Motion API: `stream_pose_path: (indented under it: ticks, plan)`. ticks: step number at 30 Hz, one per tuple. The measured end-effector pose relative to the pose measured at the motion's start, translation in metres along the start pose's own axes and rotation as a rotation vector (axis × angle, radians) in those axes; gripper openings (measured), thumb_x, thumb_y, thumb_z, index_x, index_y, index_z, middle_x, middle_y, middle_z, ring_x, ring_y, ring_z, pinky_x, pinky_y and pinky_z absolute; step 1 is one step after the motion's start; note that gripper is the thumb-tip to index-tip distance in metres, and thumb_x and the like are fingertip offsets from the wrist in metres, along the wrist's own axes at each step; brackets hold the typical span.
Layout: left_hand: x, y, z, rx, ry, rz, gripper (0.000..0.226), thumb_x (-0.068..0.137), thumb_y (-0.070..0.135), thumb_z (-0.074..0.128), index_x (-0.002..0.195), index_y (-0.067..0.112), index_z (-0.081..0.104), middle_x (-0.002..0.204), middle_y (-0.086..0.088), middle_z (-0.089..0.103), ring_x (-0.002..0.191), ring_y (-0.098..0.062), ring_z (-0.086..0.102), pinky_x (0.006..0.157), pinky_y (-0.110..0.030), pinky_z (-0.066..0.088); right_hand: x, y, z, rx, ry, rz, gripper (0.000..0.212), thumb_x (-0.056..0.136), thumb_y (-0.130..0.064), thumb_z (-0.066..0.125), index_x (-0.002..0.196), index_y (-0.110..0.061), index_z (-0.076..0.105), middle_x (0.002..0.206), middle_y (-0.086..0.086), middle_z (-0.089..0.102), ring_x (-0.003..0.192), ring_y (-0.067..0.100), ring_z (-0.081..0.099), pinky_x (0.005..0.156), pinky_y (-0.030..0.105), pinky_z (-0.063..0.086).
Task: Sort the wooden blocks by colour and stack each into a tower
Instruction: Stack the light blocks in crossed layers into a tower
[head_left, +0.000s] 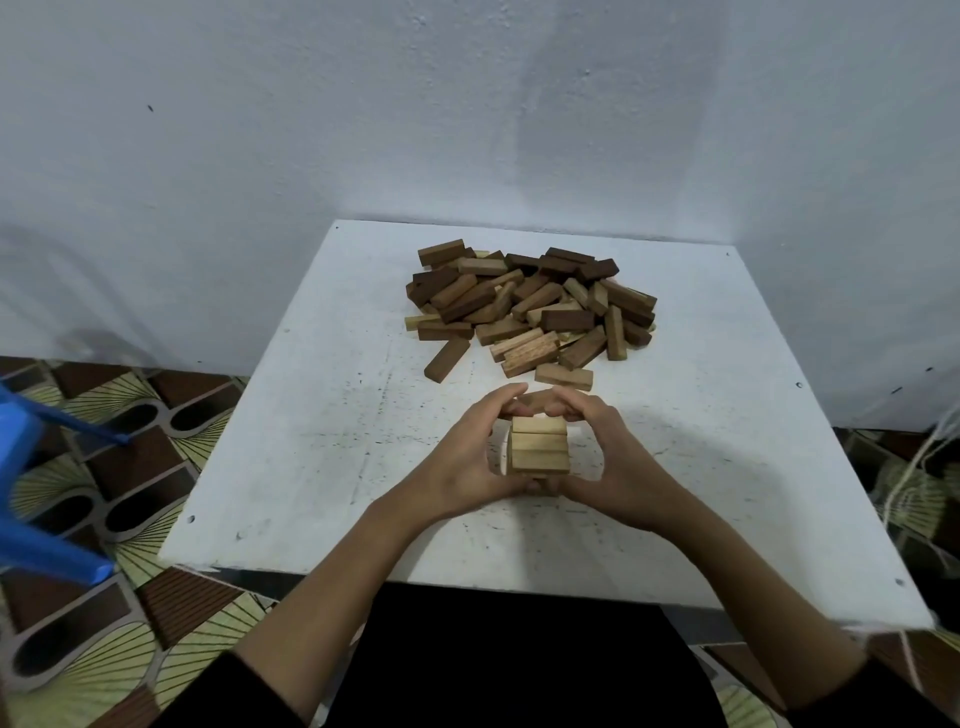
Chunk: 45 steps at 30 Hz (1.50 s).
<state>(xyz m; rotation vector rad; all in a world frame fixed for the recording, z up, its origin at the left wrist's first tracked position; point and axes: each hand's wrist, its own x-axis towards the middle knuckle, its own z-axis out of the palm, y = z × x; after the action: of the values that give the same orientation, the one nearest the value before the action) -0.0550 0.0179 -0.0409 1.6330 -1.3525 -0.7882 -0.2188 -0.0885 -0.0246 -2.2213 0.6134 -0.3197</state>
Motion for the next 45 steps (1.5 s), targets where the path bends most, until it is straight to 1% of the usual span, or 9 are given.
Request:
stream_pose_path:
  ticks: [7, 12, 18, 22, 24, 35, 40, 43, 45]
  plan:
    - [0.000, -0.003, 0.000, 0.041, 0.009, 0.002, 0.091, 0.067, 0.017, 0.085, 0.140, 0.026, 0.031, 0.123, 0.002, 0.053, 0.116, -0.009, 0.051, 0.100, -0.030, 0.043, -0.001, 0.000, 0.001, -0.046, 0.013, -0.077, 0.079, 0.072, -0.021, 0.080, 0.126, -0.041, 0.025, 0.117, -0.033, 0.030, 0.110, -0.019, 0.026, 0.090, 0.009, 0.025]
    - [-0.001, -0.005, 0.001, 0.039, 0.010, 0.008, 0.093, 0.067, 0.018, 0.086, 0.142, 0.022, 0.032, 0.122, 0.002, 0.053, 0.115, -0.010, 0.052, 0.100, -0.035, 0.043, -0.001, 0.005, 0.004, -0.037, 0.006, -0.050, 0.082, 0.074, -0.021, 0.079, 0.130, -0.041, 0.023, 0.124, -0.017, 0.036, 0.114, 0.002, 0.030, 0.092, 0.022, 0.028]
    - [0.000, -0.004, 0.000, 0.029, 0.007, 0.012, 0.093, 0.065, 0.022, 0.085, 0.142, 0.024, 0.032, 0.120, 0.004, 0.054, 0.114, -0.012, 0.053, 0.098, -0.036, 0.045, 0.001, 0.005, 0.007, -0.058, 0.026, -0.083, 0.081, 0.073, -0.019, 0.080, 0.129, -0.039, 0.025, 0.118, -0.027, 0.034, 0.110, -0.017, 0.028, 0.091, 0.016, 0.028]
    - [0.000, -0.006, 0.002, 0.025, 0.011, 0.013, 0.093, 0.066, 0.017, 0.086, 0.141, 0.026, 0.032, 0.118, 0.006, 0.055, 0.110, -0.009, 0.055, 0.095, -0.032, 0.047, 0.001, 0.004, 0.009, -0.072, 0.023, -0.040, 0.085, 0.073, -0.024, 0.080, 0.140, -0.026, 0.028, 0.127, -0.007, 0.042, 0.113, 0.010, 0.035, 0.093, 0.034, 0.038]
    - [0.000, -0.006, 0.002, 0.022, 0.013, 0.016, 0.093, 0.067, 0.016, 0.086, 0.142, 0.024, 0.032, 0.117, 0.006, 0.055, 0.108, -0.008, 0.056, 0.094, -0.028, 0.047, 0.001, 0.005, 0.010, -0.079, 0.026, -0.042, 0.085, 0.073, -0.024, 0.079, 0.141, -0.025, 0.029, 0.126, -0.009, 0.041, 0.114, 0.011, 0.035, 0.094, 0.036, 0.039]
    - [0.000, -0.012, 0.004, -0.081, 0.014, -0.030, 0.092, 0.067, 0.009, 0.085, 0.139, 0.026, 0.031, 0.116, 0.010, 0.056, 0.113, -0.005, 0.053, 0.094, -0.017, 0.042, 0.001, 0.005, 0.013, -0.062, 0.045, -0.047, 0.079, 0.075, -0.023, 0.079, 0.138, -0.027, 0.031, 0.120, -0.014, 0.039, 0.108, 0.003, 0.033, 0.091, 0.026, 0.033]
    - [-0.002, -0.015, 0.007, -0.160, 0.016, -0.066, 0.094, 0.067, 0.003, 0.083, 0.138, 0.028, 0.027, 0.127, 0.006, 0.050, 0.117, 0.004, 0.048, 0.091, -0.008, 0.038, -0.002, 0.010, 0.016, -0.017, 0.060, 0.010, 0.092, 0.071, -0.021, 0.080, 0.143, -0.025, 0.022, 0.122, -0.012, 0.037, 0.116, 0.011, 0.034, 0.097, 0.033, 0.036]
    - [-0.008, -0.014, 0.011, -0.197, 0.006, -0.097, 0.103, 0.067, 0.012, 0.083, 0.146, 0.023, 0.017, 0.143, 0.006, 0.037, 0.129, 0.009, 0.035, 0.097, -0.005, 0.033, -0.006, 0.012, 0.022, 0.042, 0.094, 0.060, 0.098, 0.071, -0.023, 0.080, 0.141, -0.035, 0.012, 0.130, -0.011, 0.031, 0.127, 0.011, 0.029, 0.104, 0.034, 0.031]
    - [-0.013, -0.011, 0.018, -0.204, 0.024, -0.129, 0.103, 0.068, 0.024, 0.077, 0.149, 0.021, 0.013, 0.147, 0.012, 0.030, 0.135, 0.004, 0.029, 0.107, -0.013, 0.031, -0.009, 0.014, 0.029, 0.095, 0.124, 0.105, 0.097, 0.074, -0.028, 0.077, 0.143, -0.033, 0.009, 0.137, -0.010, 0.028, 0.132, 0.008, 0.025, 0.108, 0.033, 0.027]
